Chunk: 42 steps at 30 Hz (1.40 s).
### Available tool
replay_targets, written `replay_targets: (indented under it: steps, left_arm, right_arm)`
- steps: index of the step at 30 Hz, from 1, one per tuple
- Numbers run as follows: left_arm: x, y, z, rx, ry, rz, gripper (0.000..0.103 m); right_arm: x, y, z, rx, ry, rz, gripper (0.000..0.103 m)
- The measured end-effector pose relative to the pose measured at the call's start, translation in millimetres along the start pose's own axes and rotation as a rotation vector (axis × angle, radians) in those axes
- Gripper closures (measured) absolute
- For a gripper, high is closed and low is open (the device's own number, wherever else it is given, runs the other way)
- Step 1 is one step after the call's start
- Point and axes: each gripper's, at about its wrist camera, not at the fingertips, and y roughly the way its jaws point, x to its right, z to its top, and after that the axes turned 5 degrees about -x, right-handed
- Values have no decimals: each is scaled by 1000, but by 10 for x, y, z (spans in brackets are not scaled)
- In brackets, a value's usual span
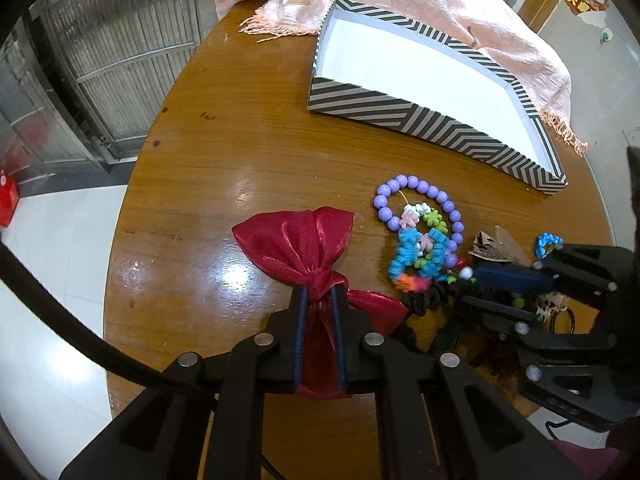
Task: Organize jewelry
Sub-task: 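Grasp the red satin bow with the left tool while the right tool grasps the black scrunchie, then carry the red bow and black scrunchie into the box and open both tools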
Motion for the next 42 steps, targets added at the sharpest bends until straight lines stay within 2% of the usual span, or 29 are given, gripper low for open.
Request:
replay_targets:
  steps: [1, 4, 7, 8, 13, 17, 20, 25, 27, 30, 32, 38, 40, 42]
  left_arm:
    - [-4, 5, 4, -3, -5, -4, 96]
    - [-20, 11, 5, -3, -13, -14, 96]
    - [-12, -22, 1, 10, 11, -2, 99]
    - [-23, -42, 9, 13, 9, -8, 102]
    - [-119, -239, 127, 57, -20, -55, 103]
    - [-130, -402, 242, 99, -22, -71, 103]
    - [-83, -483, 310, 124, 2, -56, 103]
    - [-109, -405, 305, 63, -27, -61, 103]
    - [-123, -313, 260, 34, -54, -53, 80]
    - [-120, -170, 205, -1, -91, -64, 72]
    - [-70, -76, 179, -17, -99, -44, 69]
    - [17, 152, 191, -37, -128, 1, 69]
    - [10, 151, 196, -12, -142, 10, 69]
    - [-6, 155, 209, -12, -139, 30, 91]
  right_arm:
    - [12, 2, 3, 2, 9, -1, 89]
    - [103, -75, 1, 22, 70, 64, 95]
    - [194, -264, -30, 63, 104, 91, 95]
    - [248, -287, -11, 75, 114, 101, 95]
    - [469, -594, 10, 158, 187, 154, 95]
    - [637, -727, 27, 202, 219, 146, 95]
    - [760, -807, 57, 214, 243, 131, 95]
    - [836, -835, 12, 216, 255, 123, 95]
    - [859, -800, 15, 204, 253, 121, 95]
    - [840, -741, 26, 181, 252, 130, 95]
    - [827, -702, 36, 167, 243, 135, 95]
    - [842, -676, 46, 154, 228, 146, 95]
    - [857, -677, 46, 152, 226, 149, 95]
    - [888, -682, 33, 153, 230, 152, 95]
